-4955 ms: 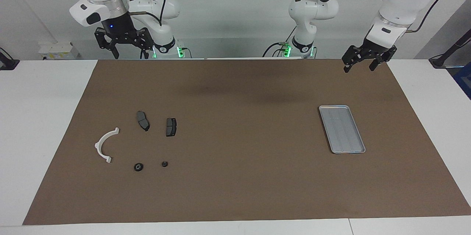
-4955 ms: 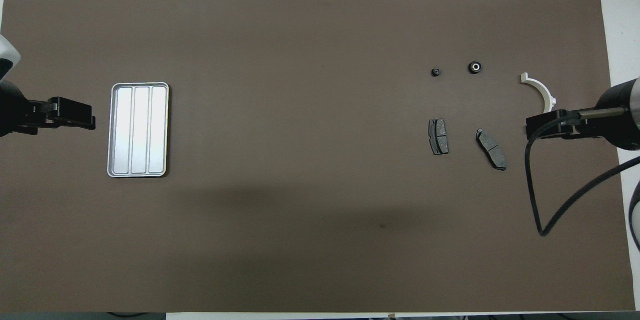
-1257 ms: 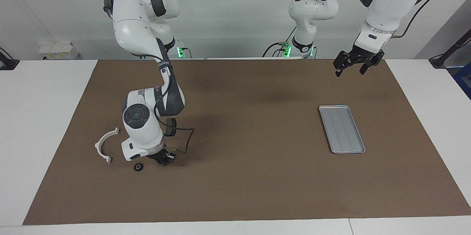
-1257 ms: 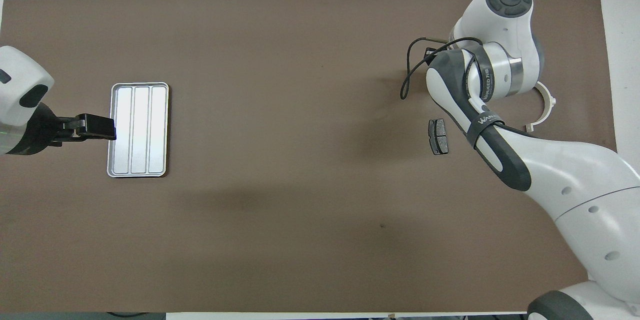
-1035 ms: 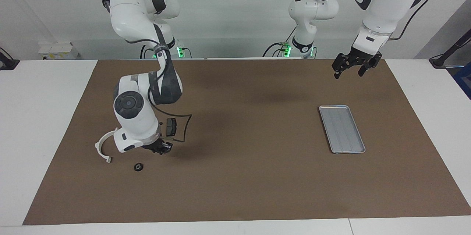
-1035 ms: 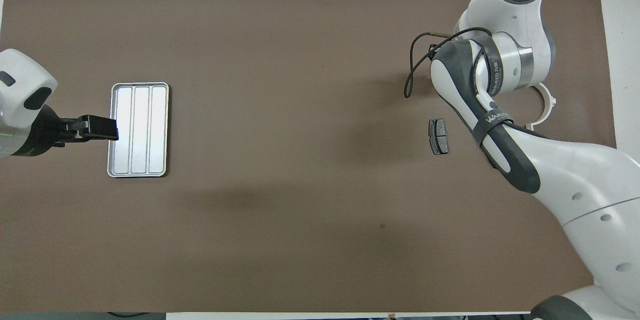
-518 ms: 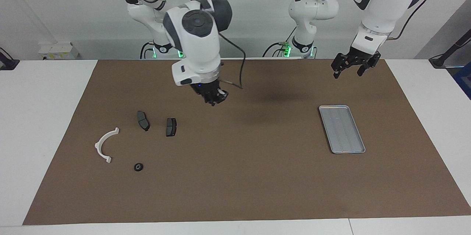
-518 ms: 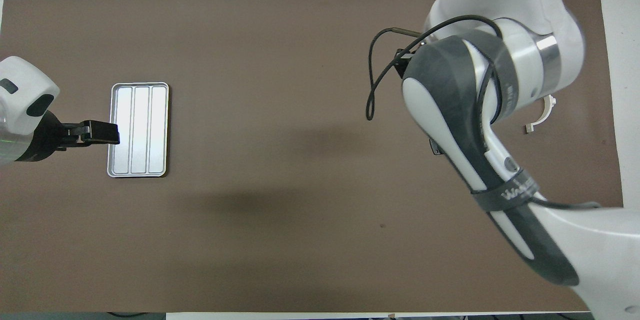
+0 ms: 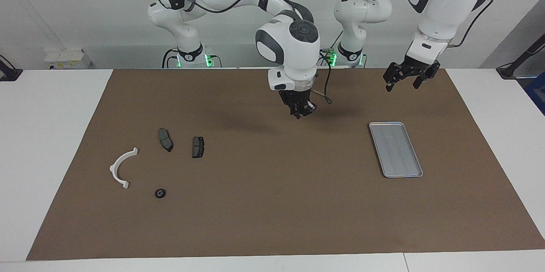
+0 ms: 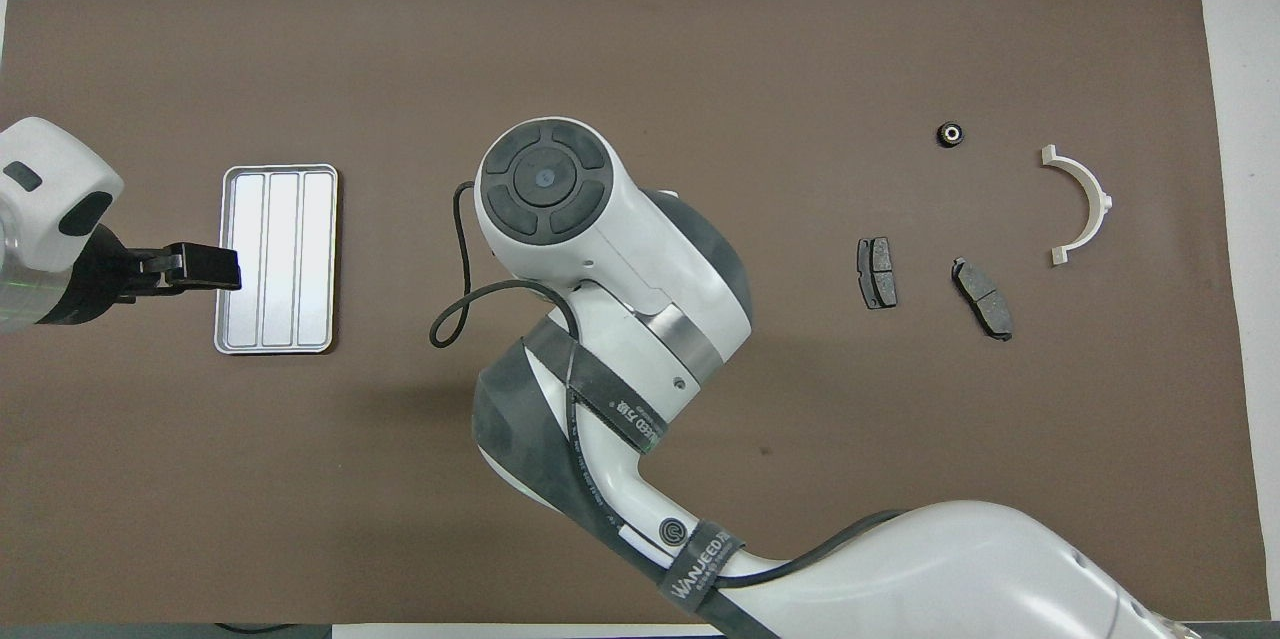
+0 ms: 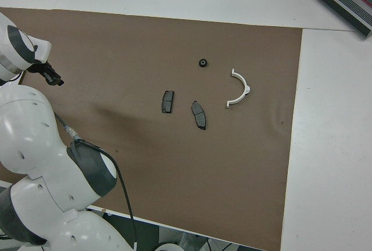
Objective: Pick bearing gear from pile to tray
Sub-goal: 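Carry the black part to the table center and release it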
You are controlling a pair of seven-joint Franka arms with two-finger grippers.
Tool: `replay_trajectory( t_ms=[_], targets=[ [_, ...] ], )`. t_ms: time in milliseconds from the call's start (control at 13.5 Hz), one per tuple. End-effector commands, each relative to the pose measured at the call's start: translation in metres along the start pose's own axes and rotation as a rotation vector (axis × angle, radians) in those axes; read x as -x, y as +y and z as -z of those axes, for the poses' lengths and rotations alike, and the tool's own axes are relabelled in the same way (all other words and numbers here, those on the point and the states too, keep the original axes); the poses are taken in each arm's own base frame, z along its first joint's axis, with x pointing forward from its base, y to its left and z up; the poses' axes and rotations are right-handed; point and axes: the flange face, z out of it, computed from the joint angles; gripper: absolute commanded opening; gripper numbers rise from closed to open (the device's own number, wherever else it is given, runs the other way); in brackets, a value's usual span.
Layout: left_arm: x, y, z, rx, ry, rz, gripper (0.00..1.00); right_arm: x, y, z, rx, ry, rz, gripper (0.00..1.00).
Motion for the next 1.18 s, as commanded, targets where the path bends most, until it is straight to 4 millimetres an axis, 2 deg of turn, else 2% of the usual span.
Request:
replay_trajectory(
  t_ms=[0,222,370,444,592,740,814,887,961,1109],
  targets=[
    [0.011,-0.003,0.0,-0.015,0.021,0.006,1.0,0.008,-0.017,-0.055,-0.025,0.047,-0.022,0.0],
    [0.011,-0.003,0.0,-0.015,0.022,0.006,1.0,-0.008,-0.021,-0.099,-0.045,0.054,-0.023,0.0],
    [0.011,-0.003,0.0,-0.015,0.021,0.006,1.0,-0.01,-0.019,-0.123,-0.056,0.077,0.0,0.0],
    [0.011,-0.003,0.0,-0.015,0.021,0.006,1.0,-0.02,-0.015,-0.127,-0.05,0.085,-0.005,0.0],
    [0.012,-0.003,0.0,-0.015,0.021,0.008,1.0,-0.017,-0.009,-0.141,-0.039,0.087,0.006,0.0],
    [0.012,-0.003,0.001,-0.015,0.024,0.008,1.0,-0.019,-0.007,-0.14,-0.028,0.09,0.003,0.0],
    [0.011,-0.004,0.001,-0.015,0.024,0.008,1.0,-0.019,-0.008,-0.134,-0.027,0.09,-0.002,0.52],
    [0.011,-0.004,0.001,-0.014,0.025,0.008,1.0,-0.02,-0.007,-0.131,-0.013,0.094,-0.004,1.0],
    [0.01,-0.004,0.001,-0.013,0.033,0.009,1.0,-0.03,-0.009,-0.111,-0.017,0.099,-0.019,1.0],
    [0.01,-0.005,0.001,-0.013,0.034,0.011,1.0,-0.08,0.002,-0.081,0.037,0.111,-0.083,1.0]
  ],
)
